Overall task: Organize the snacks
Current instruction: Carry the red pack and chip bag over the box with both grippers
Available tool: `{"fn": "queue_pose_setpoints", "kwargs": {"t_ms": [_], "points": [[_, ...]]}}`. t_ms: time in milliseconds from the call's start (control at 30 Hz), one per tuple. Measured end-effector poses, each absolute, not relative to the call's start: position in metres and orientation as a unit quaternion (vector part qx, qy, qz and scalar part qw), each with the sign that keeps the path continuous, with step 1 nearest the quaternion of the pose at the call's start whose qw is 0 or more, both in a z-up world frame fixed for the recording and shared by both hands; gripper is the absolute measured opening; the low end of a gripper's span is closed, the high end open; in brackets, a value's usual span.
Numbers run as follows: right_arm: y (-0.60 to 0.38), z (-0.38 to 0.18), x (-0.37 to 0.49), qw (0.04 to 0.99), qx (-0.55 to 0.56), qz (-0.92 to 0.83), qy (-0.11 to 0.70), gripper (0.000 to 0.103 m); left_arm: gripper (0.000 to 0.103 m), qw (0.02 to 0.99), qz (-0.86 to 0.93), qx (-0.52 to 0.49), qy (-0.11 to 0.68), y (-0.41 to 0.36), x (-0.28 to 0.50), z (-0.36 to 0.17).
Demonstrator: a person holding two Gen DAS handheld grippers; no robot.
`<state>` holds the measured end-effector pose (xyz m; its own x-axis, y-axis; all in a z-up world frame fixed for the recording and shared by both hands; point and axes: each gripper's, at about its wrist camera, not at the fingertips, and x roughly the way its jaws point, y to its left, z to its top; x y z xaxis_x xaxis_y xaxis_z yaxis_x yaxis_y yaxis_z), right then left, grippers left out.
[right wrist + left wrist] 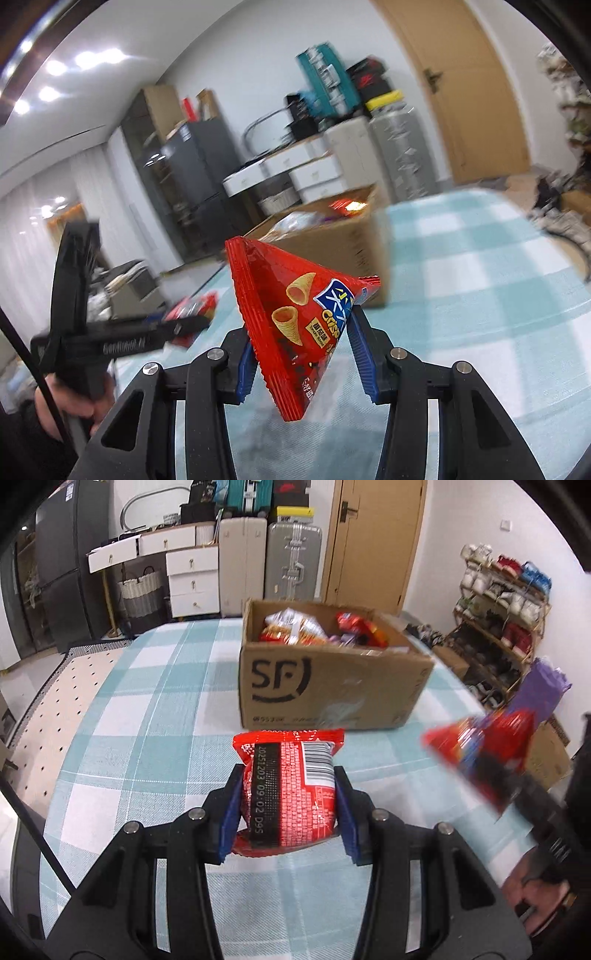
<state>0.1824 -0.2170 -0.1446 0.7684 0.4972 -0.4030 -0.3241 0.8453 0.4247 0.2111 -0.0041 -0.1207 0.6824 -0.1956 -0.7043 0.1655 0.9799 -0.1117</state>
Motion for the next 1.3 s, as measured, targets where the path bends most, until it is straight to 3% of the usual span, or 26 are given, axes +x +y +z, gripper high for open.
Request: {"fn": "queue_pose_setpoints", "kwargs": {"t_ms": [667,1300], "points": [[-0.198,-0.045,0.145,0.938,0.111,0.242,0.221,0.046,0.042,0.936,-0.148,-0.019,0.319,0.013,0.165,-0.019],[-0.192,0.024,0.234,0.931,0.101,0.252,0.242,0.046,0.042,0.922,-0.162,-0.044,0.349,0.017,0.267,0.046]]}}
